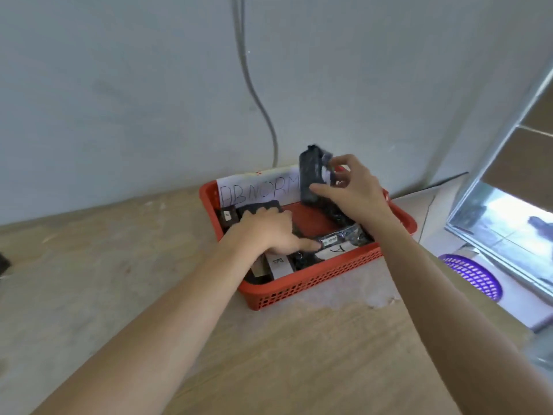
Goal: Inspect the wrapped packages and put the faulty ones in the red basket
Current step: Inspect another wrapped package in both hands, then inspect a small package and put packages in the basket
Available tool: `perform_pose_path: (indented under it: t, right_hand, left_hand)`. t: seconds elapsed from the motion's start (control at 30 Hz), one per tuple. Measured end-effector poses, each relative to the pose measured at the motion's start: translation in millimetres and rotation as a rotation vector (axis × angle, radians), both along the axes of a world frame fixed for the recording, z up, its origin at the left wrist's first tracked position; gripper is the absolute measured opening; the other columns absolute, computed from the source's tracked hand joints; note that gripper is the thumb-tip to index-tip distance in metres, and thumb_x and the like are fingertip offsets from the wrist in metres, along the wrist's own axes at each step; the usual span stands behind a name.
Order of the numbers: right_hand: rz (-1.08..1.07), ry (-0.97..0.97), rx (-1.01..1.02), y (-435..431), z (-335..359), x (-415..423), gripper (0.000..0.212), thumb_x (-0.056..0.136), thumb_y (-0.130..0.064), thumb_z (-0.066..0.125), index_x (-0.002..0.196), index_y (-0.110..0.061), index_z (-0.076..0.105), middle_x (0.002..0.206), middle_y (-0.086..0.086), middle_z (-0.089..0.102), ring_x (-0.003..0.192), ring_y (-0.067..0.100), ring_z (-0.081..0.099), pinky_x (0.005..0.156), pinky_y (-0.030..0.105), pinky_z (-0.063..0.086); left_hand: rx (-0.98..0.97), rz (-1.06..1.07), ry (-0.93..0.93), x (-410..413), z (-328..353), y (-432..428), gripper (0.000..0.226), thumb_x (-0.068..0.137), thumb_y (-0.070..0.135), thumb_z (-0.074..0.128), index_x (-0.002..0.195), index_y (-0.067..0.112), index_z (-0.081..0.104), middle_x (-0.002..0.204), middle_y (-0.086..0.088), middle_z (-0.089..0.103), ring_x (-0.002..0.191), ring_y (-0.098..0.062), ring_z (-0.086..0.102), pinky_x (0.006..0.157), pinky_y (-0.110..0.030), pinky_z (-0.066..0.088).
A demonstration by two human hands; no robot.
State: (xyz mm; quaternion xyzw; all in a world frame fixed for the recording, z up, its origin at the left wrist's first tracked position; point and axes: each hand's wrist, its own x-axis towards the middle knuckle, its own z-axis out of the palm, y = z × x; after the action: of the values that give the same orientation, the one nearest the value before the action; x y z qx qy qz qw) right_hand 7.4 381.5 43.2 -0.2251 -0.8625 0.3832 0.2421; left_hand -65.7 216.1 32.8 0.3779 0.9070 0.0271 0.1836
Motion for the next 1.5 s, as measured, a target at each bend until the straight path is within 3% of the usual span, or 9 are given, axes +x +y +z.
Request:
perform_pose_path:
  t: [0.13,0.33,0.5,0.8,0.93,1.03,1.2,1.33,1.5]
  right_hand:
    - [0.269,-0.338,0.183,16,-7,-16,0.055,0.088,-0.040,0.084,0.137,-0.031,0.059,0.119,-0.002,0.063,0.116,0.022,0.063,0.100,0.039,0.052]
    - [0.342,-0.503,0.415,19,0,-49,0.054,0.083,-0.050,0.085,0.128,-0.027,0.064,0.111,-0.007,0.061,0.107,0.020,0.060,0.083,0.033,0.043]
    - [0.401,-0.606,0.509,13,5,-61,0.062,0.081,-0.056,0.086,0.131,-0.024,0.067,0.121,-0.007,0.055,0.107,0.017,0.054,0.087,0.030,0.040]
    - [0.391,-0.503,0.407,10,-3,-59,0.062,0.087,-0.052,0.083,0.137,-0.018,0.070,0.130,0.003,0.065,0.126,0.022,0.061,0.096,0.028,0.042]
    - [0.355,-0.514,0.582,-8,-2,-53,0.059,0.095,-0.060,0.070,0.138,-0.021,0.069,0.132,0.004,0.072,0.112,0.020,0.064,0.093,0.032,0.050]
    - [0.292,-0.406,0.708,-31,10,-43,0.043,0.101,-0.056,0.059,0.121,-0.021,0.074,0.117,0.006,0.074,0.107,0.026,0.067,0.082,0.036,0.049]
    - [0.305,-0.045,0.605,-96,44,-15,0.020,0.102,-0.029,0.062,0.111,-0.018,0.077,0.117,0.008,0.078,0.114,0.032,0.067,0.096,0.041,0.051]
    - [0.452,0.085,0.415,-180,53,5,0.017,0.100,-0.017,0.065,0.104,-0.011,0.080,0.103,0.002,0.081,0.100,0.020,0.071,0.096,0.031,0.050]
    - [0.701,-0.076,0.393,-274,6,10,0.022,0.102,-0.030,0.066,0.118,-0.019,0.076,0.118,0.003,0.077,0.110,0.024,0.070,0.097,0.034,0.050]
  left_hand:
    - [-0.118,0.010,0.002,-1,-21,0,0.121,0.081,0.096,0.041,0.170,0.020,0.012,0.179,-0.009,0.002,0.165,-0.032,0.001,0.130,-0.063,0.009]
    - [-0.104,0.002,-0.011,-7,-23,0,0.122,0.080,0.095,0.045,0.170,0.019,0.015,0.179,-0.009,0.005,0.165,-0.032,0.004,0.131,-0.059,0.016]
    - [-0.097,-0.003,0.006,-9,-25,1,0.121,0.079,0.095,0.047,0.169,0.019,0.020,0.178,-0.009,0.011,0.164,-0.032,0.009,0.129,-0.058,0.023]
    - [-0.083,-0.001,-0.018,-6,-19,0,0.119,0.076,0.094,0.053,0.165,0.017,0.033,0.175,-0.010,0.022,0.162,-0.032,0.017,0.126,-0.055,0.030]
    - [0.029,0.016,0.048,1,-11,-8,0.108,0.072,0.095,0.060,0.149,0.018,0.055,0.151,-0.003,0.057,0.138,-0.027,0.053,0.101,-0.045,0.052]
    - [0.343,0.056,0.042,13,2,-26,0.086,0.079,0.077,0.074,0.142,0.020,0.061,0.139,0.006,0.065,0.125,-0.020,0.063,0.094,-0.040,0.054]
    - [0.659,0.206,0.123,18,30,-118,0.016,0.091,0.042,0.078,0.100,0.028,0.080,0.099,0.005,0.077,0.100,-0.016,0.072,0.091,-0.036,0.057]
    - [0.795,0.278,0.194,30,50,-233,0.010,0.094,0.024,0.079,0.102,0.020,0.083,0.094,0.010,0.079,0.077,0.020,0.064,0.078,-0.006,0.047]
    - [0.432,0.422,0.096,41,54,-358,0.046,0.087,0.042,0.085,0.129,0.030,0.072,0.126,0.014,0.070,0.120,-0.006,0.065,0.101,-0.027,0.049]
